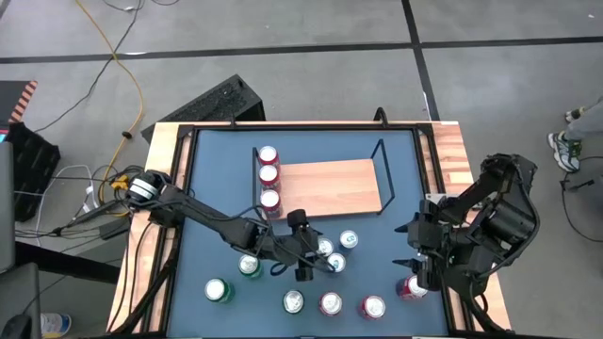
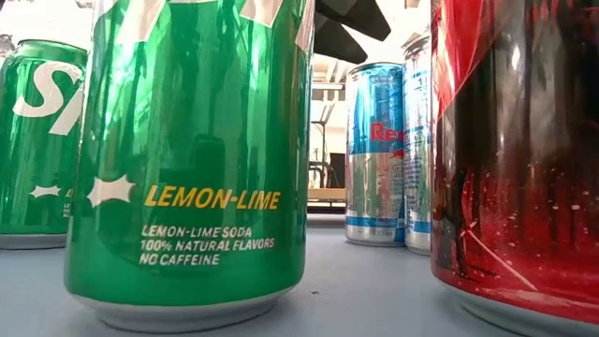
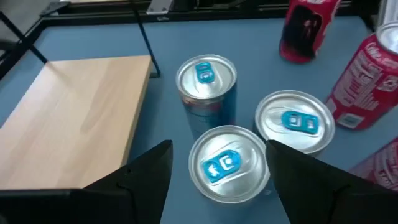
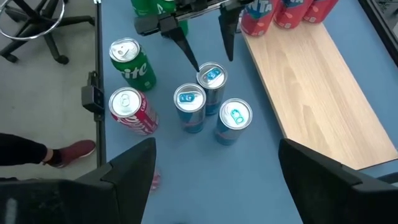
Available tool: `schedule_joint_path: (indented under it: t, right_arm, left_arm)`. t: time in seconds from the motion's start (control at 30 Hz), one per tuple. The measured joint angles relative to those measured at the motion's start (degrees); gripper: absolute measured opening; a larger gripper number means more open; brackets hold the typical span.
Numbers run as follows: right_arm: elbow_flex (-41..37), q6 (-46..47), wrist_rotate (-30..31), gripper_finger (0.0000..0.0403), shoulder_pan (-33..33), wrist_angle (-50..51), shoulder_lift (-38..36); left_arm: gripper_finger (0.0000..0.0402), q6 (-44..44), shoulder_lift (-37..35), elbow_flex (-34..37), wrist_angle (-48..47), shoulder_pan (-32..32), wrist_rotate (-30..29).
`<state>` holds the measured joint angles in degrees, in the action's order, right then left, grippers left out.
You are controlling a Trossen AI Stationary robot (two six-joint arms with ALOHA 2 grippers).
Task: Place canned beverage on shelf
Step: Put the blue soda can on the shelf
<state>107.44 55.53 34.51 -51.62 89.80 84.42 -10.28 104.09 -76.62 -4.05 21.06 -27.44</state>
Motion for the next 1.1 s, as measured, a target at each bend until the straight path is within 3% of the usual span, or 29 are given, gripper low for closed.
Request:
schedule_joint_path:
  t: [0.77, 1.0, 1.1]
  right_arm:
    - [0.0, 1.0, -0.1, 0.0324, 1.6, -0.2, 0.0]
    - [0.0, 0.6, -0.1, 0.0324, 1.5, -0.3, 0.0]
    - [0.0, 0.6, -0.1, 0.0324, 1.5, -0.3, 0.0]
  left_arm:
    - [0.0245, 0.8, 3.8, -0.1, 2.2, -2.3, 7.1]
    - [0.0245, 2.7, 3.4, -0.1, 0.7, -2.8, 7.1]
    - [0.0245, 3.6, 2.4, -0.1, -3.1, -2.7, 3.3]
